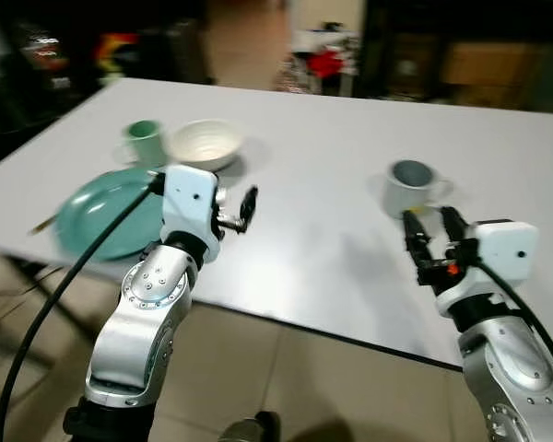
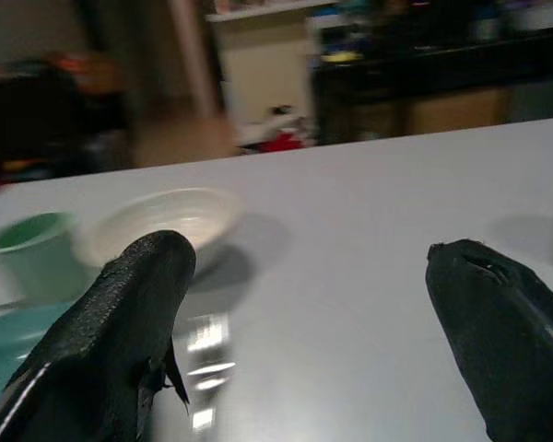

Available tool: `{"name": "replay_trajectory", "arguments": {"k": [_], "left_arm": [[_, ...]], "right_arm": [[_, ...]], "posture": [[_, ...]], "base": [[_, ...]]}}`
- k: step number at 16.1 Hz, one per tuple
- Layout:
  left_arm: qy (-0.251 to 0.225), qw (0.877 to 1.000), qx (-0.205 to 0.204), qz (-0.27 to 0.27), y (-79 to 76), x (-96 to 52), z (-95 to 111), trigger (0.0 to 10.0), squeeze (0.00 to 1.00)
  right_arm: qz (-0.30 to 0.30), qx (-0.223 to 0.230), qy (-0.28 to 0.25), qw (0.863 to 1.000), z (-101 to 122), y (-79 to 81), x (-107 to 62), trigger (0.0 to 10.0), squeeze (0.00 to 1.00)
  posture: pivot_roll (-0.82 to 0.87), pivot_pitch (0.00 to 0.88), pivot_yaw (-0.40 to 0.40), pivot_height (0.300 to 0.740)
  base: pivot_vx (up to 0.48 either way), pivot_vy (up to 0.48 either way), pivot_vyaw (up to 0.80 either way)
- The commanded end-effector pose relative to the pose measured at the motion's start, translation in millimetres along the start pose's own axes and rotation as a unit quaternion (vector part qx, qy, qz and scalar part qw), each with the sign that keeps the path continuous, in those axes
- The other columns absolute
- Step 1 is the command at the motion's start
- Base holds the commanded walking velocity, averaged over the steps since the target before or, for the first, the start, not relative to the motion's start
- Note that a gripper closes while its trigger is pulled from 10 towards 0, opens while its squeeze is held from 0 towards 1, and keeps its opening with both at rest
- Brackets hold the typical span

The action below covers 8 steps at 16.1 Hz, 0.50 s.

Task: Setting the table

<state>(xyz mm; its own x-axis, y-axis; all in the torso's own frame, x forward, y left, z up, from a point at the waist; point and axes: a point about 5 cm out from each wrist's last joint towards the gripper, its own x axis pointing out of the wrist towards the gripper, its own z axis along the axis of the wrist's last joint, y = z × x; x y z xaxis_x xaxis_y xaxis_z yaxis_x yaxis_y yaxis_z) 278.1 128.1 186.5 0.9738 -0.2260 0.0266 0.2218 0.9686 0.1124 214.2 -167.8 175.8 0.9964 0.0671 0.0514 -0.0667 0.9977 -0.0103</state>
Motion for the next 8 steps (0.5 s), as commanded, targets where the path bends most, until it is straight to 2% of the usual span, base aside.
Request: {"name": "replay_trajectory", "arguments": {"k": [1, 2, 3, 5, 8], "left_arm": [[0.018, 1.000, 0.000, 0.022, 11.3, -1.6, -6.2, 10.0, 0.00], [0.032, 0.999, 0.017, 0.012, 15.5, -3.9, -10.3, 10.0, 0.00], [0.042, 0.999, 0.011, -0.017, 21.7, -9.5, -14.7, 10.0, 0.00], [0.042, 0.999, 0.029, 0.000, 28.3, -13.2, -18.5, 10.0, 0.00], [0.046, 0.999, 0.024, 0.002, 29.6, -19.5, -20.5, 10.0, 0.00]], "right_arm": [[-0.002, 0.012, 0.008, 1.000, -1.9, -1.5, -0.9, 10.0, 0.37], [-0.002, 0.020, 0.010, 1.000, -3.1, -1.5, -0.6, 10.0, 0.37], [0.004, 0.022, 0.016, 1.000, -4.5, -1.6, 0.4, 10.0, 0.34], [0.019, 0.013, 0.025, 0.999, -6.4, -0.4, 1.6, 10.0, 0.31], [0.037, 0.005, 0.027, 0.999, -7.2, 2.2, 7.1, 10.0, 0.29]], "posture": [[-0.04, 0.000, 0.087, 0.740], [-0.04, 0.000, 0.080, 0.740], [-0.02, 0.000, 0.057, 0.740], [-0.01, 0.000, 0.043, 0.740], [0.01, 0.000, 0.020, 0.740]], "base": [[0.000, 0.000, 0.80], [0.000, 0.000, 0.80], [0.000, 0.000, 0.80], [0.000, 0.000, 0.80], [0.000, 0.000, 0.80]]}}
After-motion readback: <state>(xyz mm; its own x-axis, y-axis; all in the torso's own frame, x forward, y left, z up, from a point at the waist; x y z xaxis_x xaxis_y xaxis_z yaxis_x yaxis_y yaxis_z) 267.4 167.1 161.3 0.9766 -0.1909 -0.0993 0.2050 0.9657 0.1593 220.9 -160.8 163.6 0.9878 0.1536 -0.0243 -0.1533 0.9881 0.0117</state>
